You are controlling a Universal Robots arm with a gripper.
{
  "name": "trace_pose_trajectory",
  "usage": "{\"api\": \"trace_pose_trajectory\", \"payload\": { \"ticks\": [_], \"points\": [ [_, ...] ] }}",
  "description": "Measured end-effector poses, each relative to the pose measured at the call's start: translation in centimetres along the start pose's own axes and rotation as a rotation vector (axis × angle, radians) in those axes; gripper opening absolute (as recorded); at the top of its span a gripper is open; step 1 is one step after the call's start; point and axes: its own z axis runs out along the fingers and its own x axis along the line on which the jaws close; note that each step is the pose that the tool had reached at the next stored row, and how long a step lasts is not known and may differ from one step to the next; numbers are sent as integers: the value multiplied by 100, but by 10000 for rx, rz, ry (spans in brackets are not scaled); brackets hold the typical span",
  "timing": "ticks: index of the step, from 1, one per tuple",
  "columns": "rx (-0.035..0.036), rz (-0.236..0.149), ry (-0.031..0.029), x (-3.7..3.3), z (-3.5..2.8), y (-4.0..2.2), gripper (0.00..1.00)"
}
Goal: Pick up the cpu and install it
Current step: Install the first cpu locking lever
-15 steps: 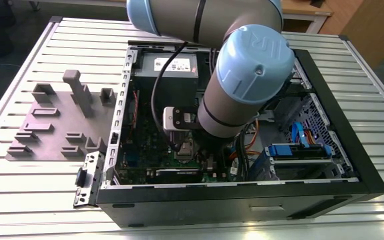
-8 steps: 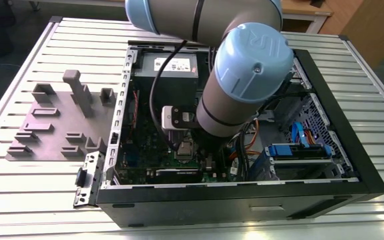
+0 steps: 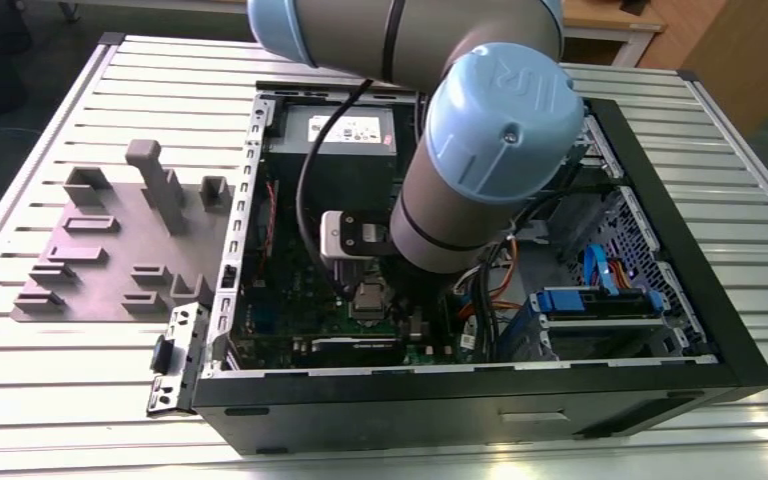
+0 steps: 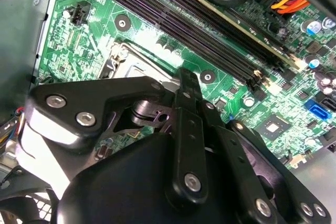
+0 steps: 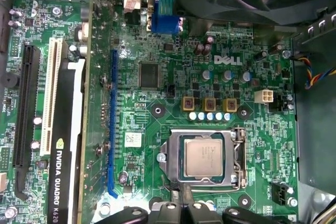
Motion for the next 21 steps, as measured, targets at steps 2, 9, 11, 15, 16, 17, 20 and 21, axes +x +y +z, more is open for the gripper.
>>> {"api": "trace_pose_trajectory", "payload": {
  "ticks": [2,9,11,15,16,17,20,21],
  "points": [
    [13,1,-2,-1,3,19,11],
    [209,-24,4,-1,9,60,11],
    [258,-31,4,-1,10,63,11],
    [264,-33,10,-2,9,63,11],
    [265,-33,11,-2,9,63,11],
    [266,-33,10,-3,9,63,11],
    [268,-33,10,-9,10,61,11],
    [268,-32,10,-10,11,56,11]
  ]
}}
